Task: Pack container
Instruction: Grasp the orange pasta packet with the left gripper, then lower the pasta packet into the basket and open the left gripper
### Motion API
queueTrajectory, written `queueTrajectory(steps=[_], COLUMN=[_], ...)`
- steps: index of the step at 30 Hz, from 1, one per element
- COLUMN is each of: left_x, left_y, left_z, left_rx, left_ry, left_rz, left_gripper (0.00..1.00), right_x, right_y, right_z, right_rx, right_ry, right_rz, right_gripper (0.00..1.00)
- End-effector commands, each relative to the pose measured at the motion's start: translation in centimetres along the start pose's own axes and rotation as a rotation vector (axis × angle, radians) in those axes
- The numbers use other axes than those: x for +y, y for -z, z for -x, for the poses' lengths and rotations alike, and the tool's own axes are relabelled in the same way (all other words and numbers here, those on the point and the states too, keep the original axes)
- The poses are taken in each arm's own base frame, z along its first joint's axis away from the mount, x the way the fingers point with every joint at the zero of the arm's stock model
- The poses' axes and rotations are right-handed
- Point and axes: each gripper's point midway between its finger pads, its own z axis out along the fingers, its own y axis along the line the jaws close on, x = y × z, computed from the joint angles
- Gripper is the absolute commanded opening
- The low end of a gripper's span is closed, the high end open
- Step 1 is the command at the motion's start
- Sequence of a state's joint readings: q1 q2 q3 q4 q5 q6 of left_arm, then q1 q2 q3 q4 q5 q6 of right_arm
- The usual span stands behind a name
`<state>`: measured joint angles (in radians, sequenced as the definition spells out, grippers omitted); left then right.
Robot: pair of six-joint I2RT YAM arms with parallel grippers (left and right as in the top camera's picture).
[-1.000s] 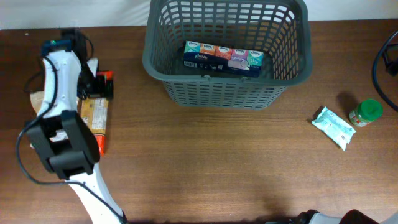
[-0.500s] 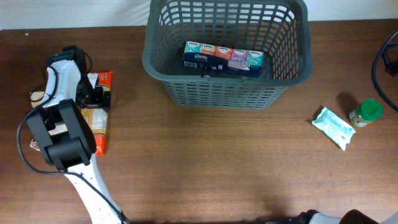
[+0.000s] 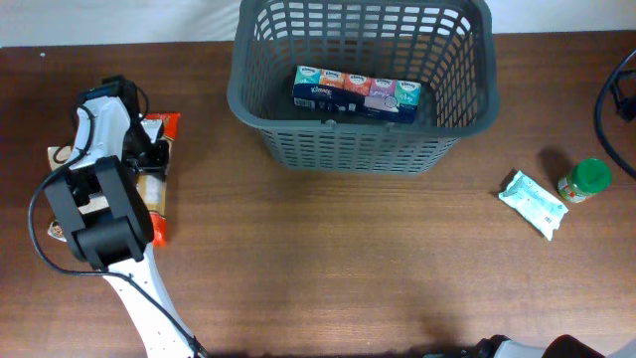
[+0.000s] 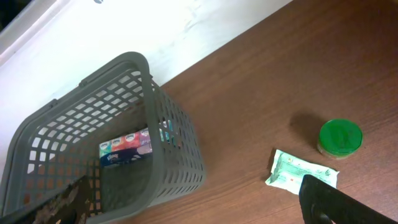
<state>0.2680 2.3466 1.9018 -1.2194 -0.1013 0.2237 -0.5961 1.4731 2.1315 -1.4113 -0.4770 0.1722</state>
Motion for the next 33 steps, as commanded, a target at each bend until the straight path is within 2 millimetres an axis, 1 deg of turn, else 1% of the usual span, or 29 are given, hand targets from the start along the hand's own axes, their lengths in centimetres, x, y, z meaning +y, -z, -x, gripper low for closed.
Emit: queueTrajectory(steps=[1,4,6,8,10,11,12,13,14,15,16,19,20,21,22,23,25,26,29,33], left_x=[-0.1,0.3,0.6,0.8,0.7,0.6,0.4,0.0,-0.6,-1.1,-2.1,-4.5,-5.4,-7.1,-9.5,-10.9,-14.6,-17.6,-23.4,-30.2], left_y=[-1.2,1.2,3.7,6.6,10.5,12.7,14.1,16.6,19.3,21.1,24.4,30.5,32.3,34.7,36.8,37.8,39.7,40.6,41.4,41.2], left_z=[0.0,0.7,1.4,2.3,3.3,3.7,4.0,4.4,4.7,4.9,5.0,5.0,4.9,4.7,4.4,4.1,3.5,2.9,1.5,-0.9], left_rx=[0.033,0.010,-0.022,-0.072,-0.150,-0.198,-0.231,-0.292,-0.364,-0.415,-0.511,-0.712,-0.770,-0.849,-0.918,-0.951,-1.016,-1.055,-1.095,-1.112], left_ry=[0.039,0.040,0.040,0.038,0.033,0.028,0.023,0.014,0.002,-0.008,-0.025,-0.066,-0.087,-0.156,-0.263,-0.330,-0.508,-0.656,-0.987,-1.405], left_rz=[-0.019,-0.014,-0.007,0.004,0.020,0.029,0.035,0.046,0.058,0.066,0.078,0.093,0.097,0.113,0.125,0.128,0.135,0.151,0.237,0.361], left_gripper=[0.02,0.02,0.02,0.02,0.02,0.02,0.02,0.02,0.02,0.02,0.02,0.02,0.02,0.02,0.02,0.02,0.02,0.02,0.02,0.02], right_x=[-0.1,-0.1,-0.1,-0.1,-0.1,-0.1,-0.1,-0.1,-0.1,-0.1,-0.1,-0.1,-0.1,-0.1,-0.1,-0.1,-0.1,-0.1,-0.1,-0.1], right_y=[0.2,0.2,0.2,0.2,0.2,0.2,0.2,0.2,0.2,0.2,0.2,0.2,0.2,0.2,0.2,0.2,0.2,0.2,0.2,0.2], right_z=[0.2,0.2,0.2,0.2,0.2,0.2,0.2,0.2,0.2,0.2,0.2,0.2,0.2,0.2,0.2,0.2,0.2,0.2,0.2,0.2], right_rx=[-0.010,-0.010,-0.010,-0.010,-0.010,-0.009,-0.009,-0.009,-0.009,-0.009,-0.009,-0.009,-0.010,-0.010,-0.010,-0.009,-0.010,-0.009,-0.010,-0.009], right_ry=[0.006,0.006,0.006,0.006,0.006,0.005,0.005,0.005,0.005,0.005,0.005,0.005,0.006,0.006,0.006,0.005,0.006,0.005,0.006,0.005], right_rz=[-0.003,-0.003,-0.003,-0.003,-0.003,-0.003,-0.003,-0.003,-0.003,-0.003,-0.003,-0.003,-0.003,-0.003,-0.003,-0.003,-0.003,-0.003,-0.003,-0.003], right_gripper=[0.99,0.99,0.99,0.99,0.99,0.99,0.99,0.99,0.99,0.99,0.99,0.99,0.99,0.99,0.98,0.99,0.99,0.99,0.99,0.99])
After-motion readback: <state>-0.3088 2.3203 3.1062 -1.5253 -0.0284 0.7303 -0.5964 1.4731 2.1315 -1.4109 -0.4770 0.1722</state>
